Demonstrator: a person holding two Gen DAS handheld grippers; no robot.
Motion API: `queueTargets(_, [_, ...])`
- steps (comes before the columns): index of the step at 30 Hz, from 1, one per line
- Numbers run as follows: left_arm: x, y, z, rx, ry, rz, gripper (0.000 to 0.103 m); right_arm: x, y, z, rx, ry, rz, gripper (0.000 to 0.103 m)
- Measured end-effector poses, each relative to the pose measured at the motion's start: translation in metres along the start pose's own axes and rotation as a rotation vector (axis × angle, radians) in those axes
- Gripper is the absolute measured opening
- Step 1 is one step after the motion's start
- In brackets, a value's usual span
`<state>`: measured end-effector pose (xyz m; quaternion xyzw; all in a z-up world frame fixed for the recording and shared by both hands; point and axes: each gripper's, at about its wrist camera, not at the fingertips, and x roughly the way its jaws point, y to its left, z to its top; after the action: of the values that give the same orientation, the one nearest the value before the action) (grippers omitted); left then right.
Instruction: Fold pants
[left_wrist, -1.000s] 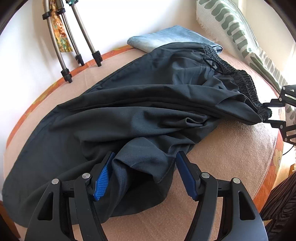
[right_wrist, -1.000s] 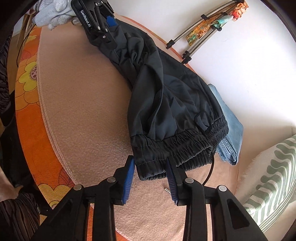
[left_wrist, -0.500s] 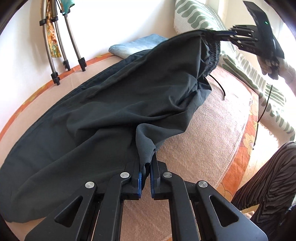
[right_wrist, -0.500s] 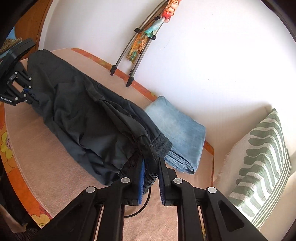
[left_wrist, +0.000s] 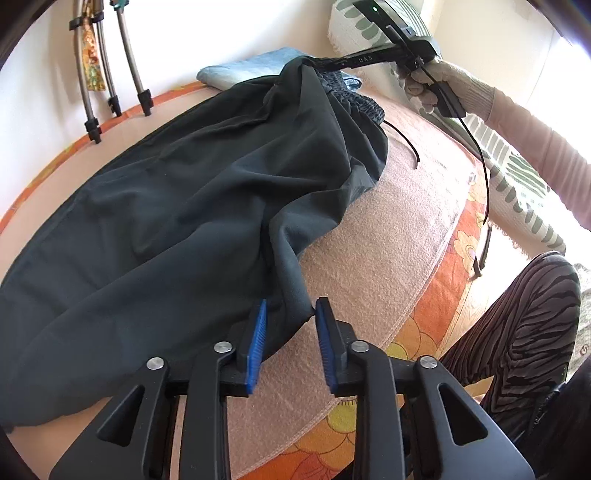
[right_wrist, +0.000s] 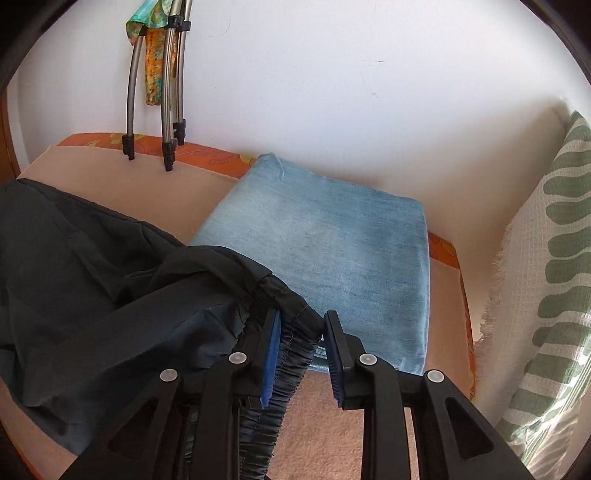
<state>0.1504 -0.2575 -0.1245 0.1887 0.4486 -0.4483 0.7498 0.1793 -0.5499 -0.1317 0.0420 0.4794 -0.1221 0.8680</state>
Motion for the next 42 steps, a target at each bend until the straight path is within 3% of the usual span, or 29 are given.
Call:
queueTargets(4, [-0.033, 0.031, 0.008, -0.057, -0.09, 0.05, 0.036, -0.017, -0.02, -0.021, 0.118, -0.031, 0.086, 0.043])
queueTargets(7, [-0.038, 0.067, 0.025, -0.068, -0.136, 0.153, 0.036, -0.025, -0.028, -0.034, 0.203, -0.048, 0.155, 0.055])
queueTargets(14, [0.014, 0.152, 0.081, -0.057, -0.084, 0.262, 0.049, -0.01, -0.018, -0.044, 0.229, -0.01, 0.205, 0.062])
queueTargets(19, [0.052, 0.178, 0.098, -0.012, -0.004, 0.214, 0.056, 0.002, -0.012, -0.045, 0.217, 0.012, 0.231, 0.063])
queueTargets(22, [0.07, 0.182, 0.099, 0.035, 0.04, 0.23, 0.058, 0.008, -0.014, -0.044, 0.231, 0.016, 0.241, 0.076])
queueTargets(29, [0.096, 0.201, 0.09, 0.001, 0.072, 0.211, 0.058, 0.027, -0.019, -0.047, 0.281, 0.035, 0.33, 0.083])
queueTargets(30, [0.096, 0.199, 0.087, 0.012, 0.067, 0.217, 0.055, 0.03, -0.019, -0.048, 0.286, 0.042, 0.339, 0.083])
queueTargets(31, [0.095, 0.198, 0.085, 0.01, 0.057, 0.202, 0.043, 0.032, -0.019, -0.05, 0.292, 0.05, 0.349, 0.083])
queueTargets(33, [0.092, 0.196, 0.083, 0.001, 0.037, 0.185, 0.007, 0.037, -0.018, -0.053, 0.295, 0.062, 0.359, 0.083])
queueTargets(36, [0.087, 0.187, 0.08, 0.041, 0.019, 0.25, 0.003, 0.042, -0.016, -0.058, 0.296, 0.076, 0.382, 0.084])
queueTargets(40, [0.068, 0.182, 0.078, 0.03, -0.047, 0.266, 0.002, 0.048, -0.006, -0.064, 0.283, 0.113, 0.432, 0.086])
queueTargets(42, [0.062, 0.185, 0.079, 0.039, -0.058, 0.309, 0.001, 0.046, -0.001, -0.065, 0.253, 0.11, 0.419, 0.087])
